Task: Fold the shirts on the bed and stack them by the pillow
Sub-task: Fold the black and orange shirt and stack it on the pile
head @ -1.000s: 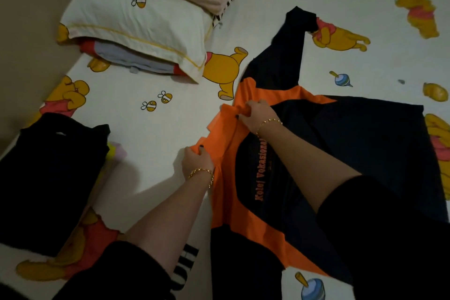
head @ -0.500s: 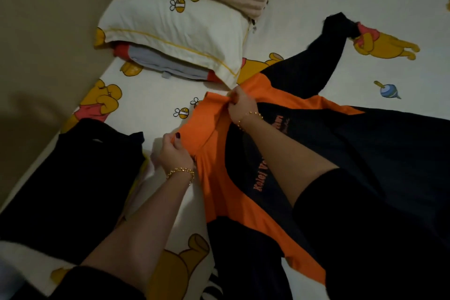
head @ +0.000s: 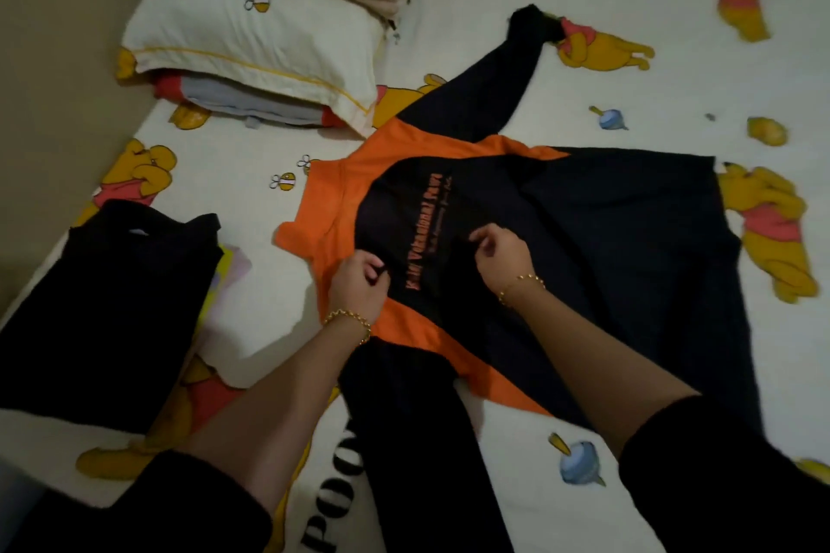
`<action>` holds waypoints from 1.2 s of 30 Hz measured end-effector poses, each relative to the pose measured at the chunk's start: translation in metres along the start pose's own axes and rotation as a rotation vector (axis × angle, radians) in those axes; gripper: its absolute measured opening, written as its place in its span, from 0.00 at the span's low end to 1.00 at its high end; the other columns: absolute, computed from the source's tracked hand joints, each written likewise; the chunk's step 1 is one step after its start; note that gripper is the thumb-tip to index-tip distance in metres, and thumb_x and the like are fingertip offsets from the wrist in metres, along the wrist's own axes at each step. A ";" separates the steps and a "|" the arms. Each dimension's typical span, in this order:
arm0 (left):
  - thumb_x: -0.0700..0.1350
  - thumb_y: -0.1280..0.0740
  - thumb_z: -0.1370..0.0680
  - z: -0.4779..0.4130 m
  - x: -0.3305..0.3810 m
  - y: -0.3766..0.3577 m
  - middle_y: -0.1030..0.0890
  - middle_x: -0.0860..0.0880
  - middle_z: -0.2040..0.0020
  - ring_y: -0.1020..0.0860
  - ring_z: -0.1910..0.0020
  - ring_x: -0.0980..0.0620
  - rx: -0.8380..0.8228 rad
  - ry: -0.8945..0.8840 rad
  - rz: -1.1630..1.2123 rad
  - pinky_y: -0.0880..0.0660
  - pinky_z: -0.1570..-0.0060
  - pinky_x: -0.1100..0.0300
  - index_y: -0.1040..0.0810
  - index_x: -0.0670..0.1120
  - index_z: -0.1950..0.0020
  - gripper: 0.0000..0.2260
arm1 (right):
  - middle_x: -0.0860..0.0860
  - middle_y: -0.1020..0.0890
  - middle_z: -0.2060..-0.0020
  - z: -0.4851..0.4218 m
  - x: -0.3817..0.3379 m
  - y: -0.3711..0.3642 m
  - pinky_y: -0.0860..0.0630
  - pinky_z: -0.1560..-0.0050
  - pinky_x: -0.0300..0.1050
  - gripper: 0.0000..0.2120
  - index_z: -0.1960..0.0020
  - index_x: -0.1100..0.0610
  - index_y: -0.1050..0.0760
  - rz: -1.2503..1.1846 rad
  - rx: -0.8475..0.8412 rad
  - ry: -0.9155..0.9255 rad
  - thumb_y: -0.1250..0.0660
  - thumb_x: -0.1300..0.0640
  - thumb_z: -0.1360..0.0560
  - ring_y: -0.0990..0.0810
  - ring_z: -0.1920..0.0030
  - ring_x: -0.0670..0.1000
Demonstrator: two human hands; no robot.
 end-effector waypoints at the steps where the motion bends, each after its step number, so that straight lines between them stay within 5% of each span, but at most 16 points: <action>1: 0.40 0.30 0.28 0.013 0.006 -0.013 0.24 0.48 0.62 0.25 0.61 0.52 -0.054 -0.042 -0.010 0.28 0.56 0.59 0.26 0.49 0.57 0.07 | 0.53 0.24 0.56 0.016 0.020 0.010 0.27 0.53 0.40 0.09 0.49 0.57 0.23 0.014 -0.018 -0.020 0.38 0.65 0.25 0.25 0.56 0.50; 6: 0.42 0.28 0.30 0.082 0.024 -0.079 0.28 0.54 0.60 0.29 0.63 0.56 -0.423 -0.228 -0.146 0.32 0.61 0.66 0.26 0.51 0.55 0.09 | 0.52 0.23 0.57 0.099 0.120 0.061 0.31 0.54 0.39 0.08 0.53 0.52 0.25 0.058 -0.075 -0.139 0.31 0.63 0.29 0.25 0.57 0.51; 9: 0.50 0.27 0.31 0.114 0.033 -0.108 0.27 0.54 0.52 0.29 0.50 0.55 -0.584 -0.394 -0.442 0.32 0.46 0.60 0.26 0.53 0.48 0.15 | 0.52 0.25 0.57 0.137 0.165 0.086 0.32 0.55 0.38 0.10 0.54 0.52 0.26 0.077 -0.099 -0.154 0.27 0.58 0.32 0.26 0.57 0.51; 13: 0.55 0.32 0.29 0.133 0.036 -0.130 0.31 0.52 0.42 0.33 0.40 0.51 -0.587 -0.563 -0.858 0.38 0.40 0.52 0.32 0.54 0.39 0.21 | 0.48 0.29 0.51 0.176 0.213 0.104 0.32 0.49 0.46 0.22 0.48 0.49 0.31 0.422 -0.284 -0.002 0.27 0.46 0.37 0.31 0.48 0.50; 16: 0.50 0.39 0.24 0.138 0.042 -0.140 0.28 0.51 0.43 0.30 0.42 0.49 -0.506 -0.632 -0.949 0.36 0.42 0.51 0.32 0.51 0.41 0.13 | 0.49 0.31 0.46 0.193 0.232 0.111 0.35 0.46 0.48 0.20 0.44 0.50 0.33 0.711 -0.273 0.071 0.32 0.45 0.31 0.33 0.43 0.52; 21: 0.44 0.45 0.22 0.140 0.052 -0.140 0.23 0.47 0.49 0.25 0.52 0.46 -0.623 -0.613 -0.876 0.31 0.51 0.53 0.32 0.48 0.52 0.04 | 0.52 0.29 0.39 0.193 0.223 0.119 0.32 0.42 0.50 0.18 0.34 0.51 0.34 0.761 -0.315 0.024 0.42 0.60 0.23 0.29 0.39 0.56; 24: 0.44 0.44 0.22 0.143 0.054 -0.132 0.22 0.47 0.53 0.26 0.57 0.49 -0.741 -0.581 -0.829 0.30 0.57 0.57 0.33 0.50 0.56 0.04 | 0.56 0.27 0.42 0.193 0.219 0.127 0.26 0.53 0.46 0.20 0.38 0.54 0.32 0.661 -0.471 -0.092 0.38 0.67 0.28 0.25 0.45 0.58; 27: 0.46 0.42 0.23 0.146 0.056 -0.127 0.23 0.51 0.58 0.25 0.59 0.51 -0.796 -0.506 -0.763 0.28 0.58 0.57 0.28 0.50 0.56 0.05 | 0.55 0.28 0.45 0.194 0.223 0.130 0.26 0.58 0.44 0.18 0.42 0.55 0.30 0.547 -0.539 -0.151 0.35 0.64 0.31 0.25 0.50 0.56; 36: 0.45 0.37 0.24 0.080 0.133 -0.137 0.22 0.50 0.61 0.24 0.61 0.51 -0.643 -0.487 -0.585 0.26 0.59 0.58 0.25 0.49 0.55 0.02 | 0.54 0.22 0.53 0.114 0.219 0.170 0.25 0.49 0.45 0.09 0.48 0.53 0.26 0.297 -0.268 -0.200 0.35 0.58 0.29 0.22 0.49 0.56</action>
Point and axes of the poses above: each hand's wrist, its own z-axis away from the middle knuckle, its own y-axis out of the back of the hand, x = y × z, the point moved 2 cm from there along -z, towards the middle knuckle
